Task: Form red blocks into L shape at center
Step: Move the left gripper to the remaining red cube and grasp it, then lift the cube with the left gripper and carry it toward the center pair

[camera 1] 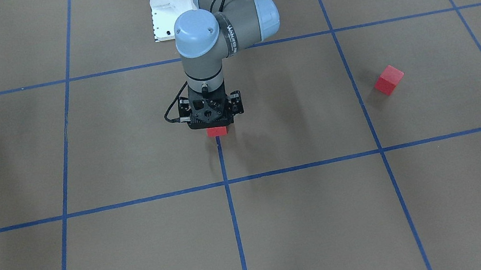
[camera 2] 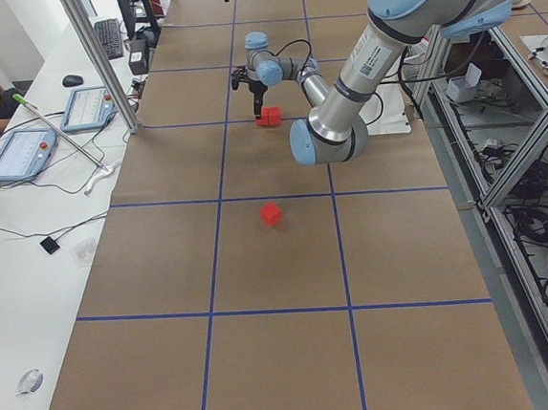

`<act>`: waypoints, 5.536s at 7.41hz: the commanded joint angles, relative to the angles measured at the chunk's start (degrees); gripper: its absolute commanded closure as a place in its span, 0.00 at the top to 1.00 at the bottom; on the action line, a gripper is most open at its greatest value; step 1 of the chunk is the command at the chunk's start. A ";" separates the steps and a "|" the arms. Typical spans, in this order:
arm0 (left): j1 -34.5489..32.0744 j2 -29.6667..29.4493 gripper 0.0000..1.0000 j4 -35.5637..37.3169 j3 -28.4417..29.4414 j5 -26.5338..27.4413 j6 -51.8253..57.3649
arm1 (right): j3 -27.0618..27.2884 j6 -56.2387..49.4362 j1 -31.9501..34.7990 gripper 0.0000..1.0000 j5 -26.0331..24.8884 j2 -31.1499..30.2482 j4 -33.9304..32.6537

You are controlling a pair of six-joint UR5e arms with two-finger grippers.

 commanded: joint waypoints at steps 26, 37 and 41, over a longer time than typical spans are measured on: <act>-17.32 50.64 0.00 -23.42 -24.88 -15.37 48.76 | 0.79 0.00 0.00 1.00 0.09 -0.35 0.00; -14.77 27.41 0.00 -14.80 -24.62 -7.98 50.59 | 1.06 1.14 0.00 1.00 0.00 -0.09 0.00; -10.90 25.47 0.00 -14.11 -24.09 -7.46 84.25 | 1.06 1.06 0.00 1.00 0.00 -0.27 0.00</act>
